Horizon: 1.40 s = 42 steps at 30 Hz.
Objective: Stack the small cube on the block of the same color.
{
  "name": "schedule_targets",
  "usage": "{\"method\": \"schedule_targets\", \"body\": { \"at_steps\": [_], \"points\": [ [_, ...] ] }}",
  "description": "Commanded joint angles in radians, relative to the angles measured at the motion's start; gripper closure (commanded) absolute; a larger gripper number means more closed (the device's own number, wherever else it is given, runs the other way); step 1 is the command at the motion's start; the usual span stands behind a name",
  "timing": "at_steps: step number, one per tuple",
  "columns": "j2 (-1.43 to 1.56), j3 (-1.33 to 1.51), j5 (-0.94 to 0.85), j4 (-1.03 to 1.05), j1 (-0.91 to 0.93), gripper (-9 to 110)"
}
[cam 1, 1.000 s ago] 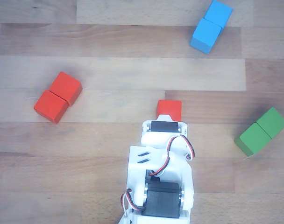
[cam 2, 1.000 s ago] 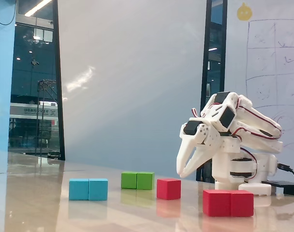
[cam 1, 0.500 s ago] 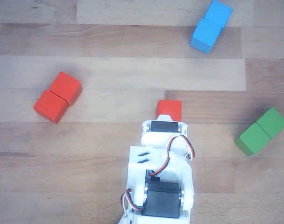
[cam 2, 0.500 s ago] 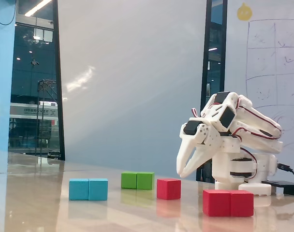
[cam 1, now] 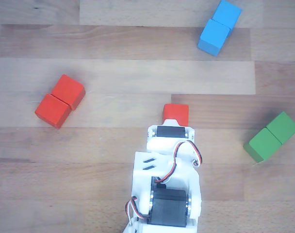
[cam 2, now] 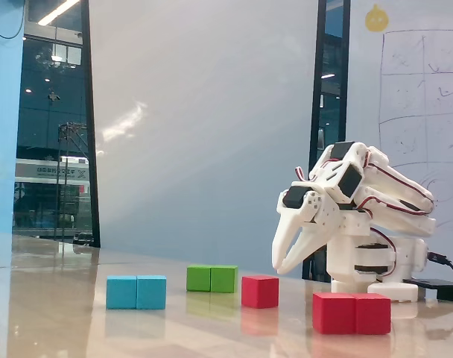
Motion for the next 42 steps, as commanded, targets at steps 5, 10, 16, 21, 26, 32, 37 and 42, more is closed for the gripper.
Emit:
{"method": "schedule_targets", "body": {
  "at_steps": [5, 10, 16, 21, 26, 32, 37, 42],
  "points": [
    [0.031, -0.014, -0.009, 0.003, -0.005, 102],
    [0.031, -0.014, -0.011, 0.003, -0.005, 102],
    [0.031, -0.014, -0.012, 0.003, -0.006, 102],
    [0.029, -0.014, -0.014, 0.003, -0.006, 102],
    [0.029, -0.014, -0.009, 0.003, -0.005, 102],
    [0.011, -0.06, -0.015, 0.003, 0.002, 102],
    [-0.178, -0.233, -0.009, -0.029, -0.006, 102],
    [-0.436, -0.449, -0.009, -0.067, -0.006, 102]
  ]
}}
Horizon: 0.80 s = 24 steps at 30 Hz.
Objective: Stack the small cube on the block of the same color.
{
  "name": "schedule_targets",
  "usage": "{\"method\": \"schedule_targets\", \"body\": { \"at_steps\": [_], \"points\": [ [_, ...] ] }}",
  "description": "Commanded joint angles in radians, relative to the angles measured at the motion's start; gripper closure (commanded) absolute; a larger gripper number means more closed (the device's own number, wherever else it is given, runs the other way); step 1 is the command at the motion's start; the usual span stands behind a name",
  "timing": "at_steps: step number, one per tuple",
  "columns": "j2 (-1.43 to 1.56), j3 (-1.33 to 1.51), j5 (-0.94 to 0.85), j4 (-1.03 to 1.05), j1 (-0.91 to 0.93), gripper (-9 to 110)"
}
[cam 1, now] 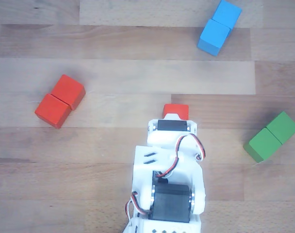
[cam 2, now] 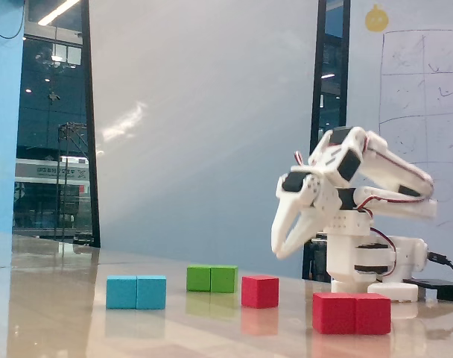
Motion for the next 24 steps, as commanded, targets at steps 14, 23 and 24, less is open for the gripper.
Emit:
{"method": "schedule_targets", "body": {
  "at_steps": [14, 23, 24],
  "points": [
    [-0.859, -0.807, -0.011, 0.057, -0.008, 102],
    [-1.081, -0.937, -0.011, 0.291, -0.008, 102],
    [-1.098, -0.937, -0.011, 0.304, -0.008, 102]
  ]
}}
